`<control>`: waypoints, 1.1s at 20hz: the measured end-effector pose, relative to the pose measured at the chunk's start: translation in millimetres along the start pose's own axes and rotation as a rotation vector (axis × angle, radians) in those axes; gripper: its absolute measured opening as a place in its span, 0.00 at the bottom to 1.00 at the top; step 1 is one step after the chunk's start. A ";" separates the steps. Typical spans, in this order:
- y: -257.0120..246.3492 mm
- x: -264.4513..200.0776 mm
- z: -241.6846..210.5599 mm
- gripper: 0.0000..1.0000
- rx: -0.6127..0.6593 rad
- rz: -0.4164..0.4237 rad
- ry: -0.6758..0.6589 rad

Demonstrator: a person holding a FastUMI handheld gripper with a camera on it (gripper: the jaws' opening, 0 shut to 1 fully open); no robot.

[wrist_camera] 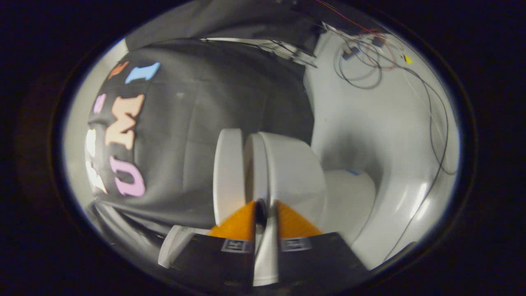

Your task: Open the toilet lid.

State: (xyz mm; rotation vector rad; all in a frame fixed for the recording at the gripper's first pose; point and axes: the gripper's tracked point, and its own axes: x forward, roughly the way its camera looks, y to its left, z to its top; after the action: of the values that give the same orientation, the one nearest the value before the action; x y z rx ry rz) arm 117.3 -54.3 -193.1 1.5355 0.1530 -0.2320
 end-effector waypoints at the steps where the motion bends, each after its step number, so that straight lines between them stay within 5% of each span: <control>1: 0.4 3.9 3.1 0.01 0.059 0.012 -0.008; 3: 7.3 -1.5 5.4 0.01 0.092 0.009 -0.032; 7: 16.5 -4.4 -16.7 0.01 -0.100 -0.006 -0.017; 13: 19.4 -10.7 -10.5 0.01 -0.311 -0.195 -0.013; 22: 105.3 -35.0 -26.5 0.01 -0.470 -0.161 -0.065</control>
State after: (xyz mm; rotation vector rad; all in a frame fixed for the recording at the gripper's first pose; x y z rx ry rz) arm 110.3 -23.9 -83.3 1.0481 0.2613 -0.3467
